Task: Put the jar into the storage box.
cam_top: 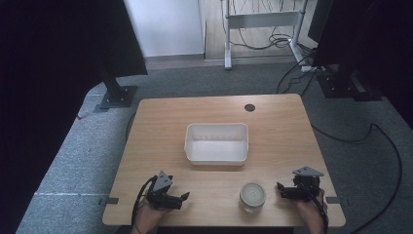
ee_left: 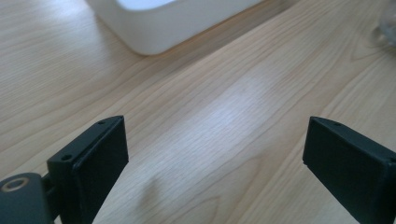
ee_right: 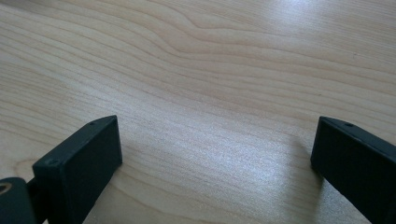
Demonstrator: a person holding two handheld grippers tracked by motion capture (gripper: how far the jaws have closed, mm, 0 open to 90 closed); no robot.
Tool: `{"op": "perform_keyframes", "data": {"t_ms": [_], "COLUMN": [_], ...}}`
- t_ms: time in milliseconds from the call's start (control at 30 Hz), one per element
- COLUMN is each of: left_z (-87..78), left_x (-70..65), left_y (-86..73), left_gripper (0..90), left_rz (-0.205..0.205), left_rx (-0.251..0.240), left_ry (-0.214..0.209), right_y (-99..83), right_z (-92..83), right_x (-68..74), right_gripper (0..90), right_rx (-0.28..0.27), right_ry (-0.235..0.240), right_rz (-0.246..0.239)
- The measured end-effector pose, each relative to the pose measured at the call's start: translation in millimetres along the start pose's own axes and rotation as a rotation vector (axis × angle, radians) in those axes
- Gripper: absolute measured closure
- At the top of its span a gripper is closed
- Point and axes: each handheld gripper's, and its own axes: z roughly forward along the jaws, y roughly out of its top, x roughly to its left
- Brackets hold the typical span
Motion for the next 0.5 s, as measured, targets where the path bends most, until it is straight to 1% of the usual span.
{"op": "perform_keyframes", "data": {"t_ms": [500], "left_z": [11.6], "left_x": [-25.4], "left_y": [19.7], "left_gripper": [6.8], "left_rz": [0.058], "left_rx": [-0.03], "left_ry": [-0.077], "right_y": [0.0], "right_z": [0.0], "right_x": [0.0], "right_gripper": [1.3], "right_rx": [0.0], "right_ry": [0.0], "right_rz": [0.0]}}
